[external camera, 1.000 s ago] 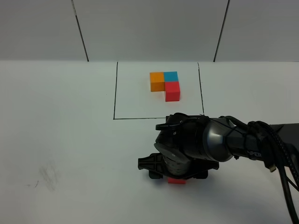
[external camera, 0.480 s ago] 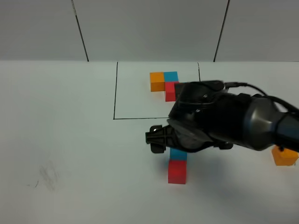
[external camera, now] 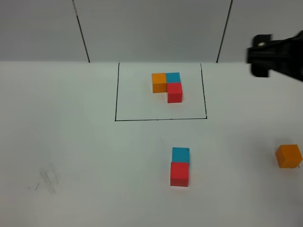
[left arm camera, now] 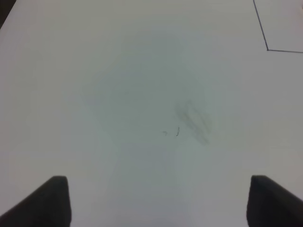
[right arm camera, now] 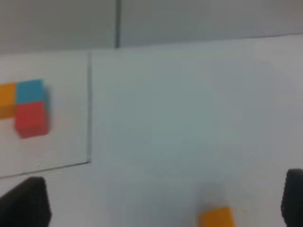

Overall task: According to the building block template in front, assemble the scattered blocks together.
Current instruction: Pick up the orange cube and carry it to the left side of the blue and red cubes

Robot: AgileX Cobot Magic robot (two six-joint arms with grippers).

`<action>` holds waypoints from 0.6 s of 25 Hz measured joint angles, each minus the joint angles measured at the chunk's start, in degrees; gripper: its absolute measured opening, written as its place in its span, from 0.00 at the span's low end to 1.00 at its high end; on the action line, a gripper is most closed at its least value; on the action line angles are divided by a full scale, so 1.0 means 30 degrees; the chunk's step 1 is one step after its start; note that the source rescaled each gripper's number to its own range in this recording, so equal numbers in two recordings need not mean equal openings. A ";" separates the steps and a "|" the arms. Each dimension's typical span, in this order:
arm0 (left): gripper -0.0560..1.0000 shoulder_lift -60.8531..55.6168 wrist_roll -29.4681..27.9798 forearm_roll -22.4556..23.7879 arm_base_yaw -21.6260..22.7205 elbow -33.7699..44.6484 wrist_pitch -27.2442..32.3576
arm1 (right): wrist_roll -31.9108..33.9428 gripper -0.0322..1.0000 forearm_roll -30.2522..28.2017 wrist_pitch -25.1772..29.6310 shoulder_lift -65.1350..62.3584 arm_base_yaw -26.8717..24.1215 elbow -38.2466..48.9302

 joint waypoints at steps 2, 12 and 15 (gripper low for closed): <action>0.68 0.0000 0.0000 0.0000 0.0000 0.0000 0.0000 | -0.1178 1.00 -0.0458 0.0477 -0.1332 -0.0664 0.0000; 0.68 0.0000 0.0000 0.0000 0.0000 0.0000 0.0000 | -0.7734 1.00 0.1538 0.0647 -0.6211 -0.4023 0.0467; 0.68 0.0000 0.0000 0.0000 0.0000 0.0000 0.0000 | -0.9062 1.00 0.1215 0.0768 -0.6763 -0.5749 0.0928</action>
